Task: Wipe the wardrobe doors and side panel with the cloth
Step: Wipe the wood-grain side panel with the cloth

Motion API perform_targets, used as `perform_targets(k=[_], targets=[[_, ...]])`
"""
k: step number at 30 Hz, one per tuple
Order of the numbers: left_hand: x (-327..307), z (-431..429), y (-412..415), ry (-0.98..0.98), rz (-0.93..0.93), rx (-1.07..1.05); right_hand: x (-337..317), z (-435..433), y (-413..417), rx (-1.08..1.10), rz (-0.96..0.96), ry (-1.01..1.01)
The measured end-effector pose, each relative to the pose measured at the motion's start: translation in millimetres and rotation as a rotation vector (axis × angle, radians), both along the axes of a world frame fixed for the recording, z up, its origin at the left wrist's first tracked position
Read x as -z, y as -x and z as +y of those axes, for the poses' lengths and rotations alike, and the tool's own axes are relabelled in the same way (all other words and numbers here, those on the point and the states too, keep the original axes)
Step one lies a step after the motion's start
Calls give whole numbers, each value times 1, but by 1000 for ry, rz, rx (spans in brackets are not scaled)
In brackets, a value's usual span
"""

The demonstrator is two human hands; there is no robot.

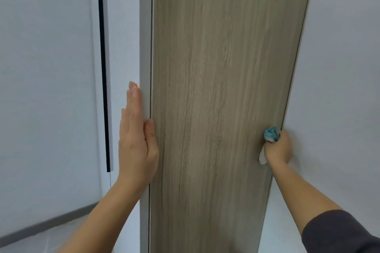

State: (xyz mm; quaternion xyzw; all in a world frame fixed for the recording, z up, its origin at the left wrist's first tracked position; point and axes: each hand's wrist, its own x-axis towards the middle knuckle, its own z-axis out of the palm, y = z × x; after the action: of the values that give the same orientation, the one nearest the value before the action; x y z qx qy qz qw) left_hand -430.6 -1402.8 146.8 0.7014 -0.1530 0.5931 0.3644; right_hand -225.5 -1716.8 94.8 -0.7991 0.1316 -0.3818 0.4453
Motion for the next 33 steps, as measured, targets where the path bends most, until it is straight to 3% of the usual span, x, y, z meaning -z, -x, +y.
perform_targets(k=[8, 17, 26, 33], targets=[[-2, -1, 4, 14, 16, 70, 34, 102, 95, -221, -298, -87], [3, 5, 1, 23, 5, 103, 58, 200, 195, -462, -501, 99], [80, -1, 12, 86, 140, 114, 98, 207, 206, -473, -541, 307], [111, -5, 12, 118, 159, 89, 129, 155, 157, -348, -328, 118]])
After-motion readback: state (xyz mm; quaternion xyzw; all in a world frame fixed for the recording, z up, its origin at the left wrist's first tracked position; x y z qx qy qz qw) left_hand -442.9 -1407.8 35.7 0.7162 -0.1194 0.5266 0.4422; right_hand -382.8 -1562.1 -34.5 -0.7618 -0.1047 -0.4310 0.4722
